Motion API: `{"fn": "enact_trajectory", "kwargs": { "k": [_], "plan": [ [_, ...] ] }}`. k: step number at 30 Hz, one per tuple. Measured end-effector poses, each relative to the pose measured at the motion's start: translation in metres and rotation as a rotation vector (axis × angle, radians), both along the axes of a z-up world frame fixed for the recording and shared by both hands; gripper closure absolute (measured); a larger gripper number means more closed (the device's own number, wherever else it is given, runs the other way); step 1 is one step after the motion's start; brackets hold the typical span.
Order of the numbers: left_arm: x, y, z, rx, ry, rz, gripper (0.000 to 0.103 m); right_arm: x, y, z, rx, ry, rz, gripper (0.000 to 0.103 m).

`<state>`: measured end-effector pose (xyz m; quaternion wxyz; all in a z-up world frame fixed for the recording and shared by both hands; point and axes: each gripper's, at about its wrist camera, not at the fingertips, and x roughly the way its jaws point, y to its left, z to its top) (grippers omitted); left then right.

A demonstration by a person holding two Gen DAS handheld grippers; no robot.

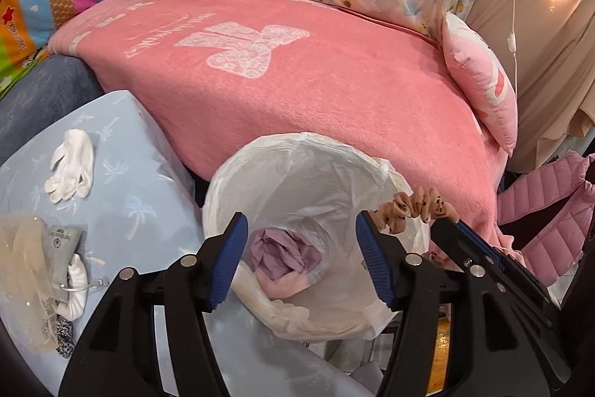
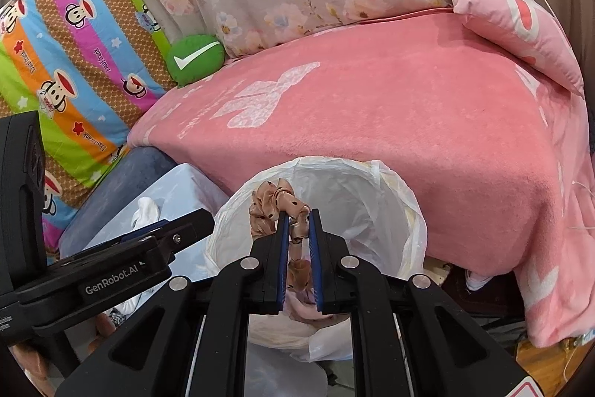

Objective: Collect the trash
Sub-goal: 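Open both tools to drop the pink cloth and scrunchie into the bin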

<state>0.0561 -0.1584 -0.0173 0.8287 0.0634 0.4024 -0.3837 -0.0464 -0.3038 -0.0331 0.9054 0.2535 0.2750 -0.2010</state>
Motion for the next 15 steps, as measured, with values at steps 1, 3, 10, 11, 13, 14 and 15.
{"fn": "enact_trajectory", "kwargs": {
  "k": [1, 3, 10, 11, 13, 14, 15],
  "plan": [
    [0.001, 0.002, 0.0, 0.001, -0.002, 0.006, 0.045, 0.001, 0.001, -0.001, -0.001, 0.001, 0.001, 0.087],
    [0.003, 0.006, -0.001, 0.005, -0.004, 0.022, 0.045, 0.003, 0.003, -0.001, -0.007, 0.001, -0.001, 0.087],
    [0.008, 0.022, -0.005, 0.023, -0.016, 0.074, 0.045, 0.012, 0.012, 0.001, -0.017, 0.007, 0.017, 0.078],
    [0.008, 0.024, -0.006, 0.027, -0.02, 0.081, 0.045, 0.013, 0.014, 0.001, -0.018, 0.008, 0.021, 0.078],
    [0.008, 0.028, -0.006, 0.031, -0.029, 0.09, 0.045, 0.015, 0.018, 0.002, -0.021, 0.008, 0.029, 0.078],
    [0.009, 0.031, -0.006, 0.03, -0.03, 0.094, 0.045, 0.015, 0.02, 0.002, -0.021, 0.008, 0.034, 0.078],
    [0.009, 0.033, -0.006, 0.03, -0.029, 0.099, 0.045, 0.016, 0.023, 0.003, -0.023, 0.01, 0.039, 0.078]
  ]
}}
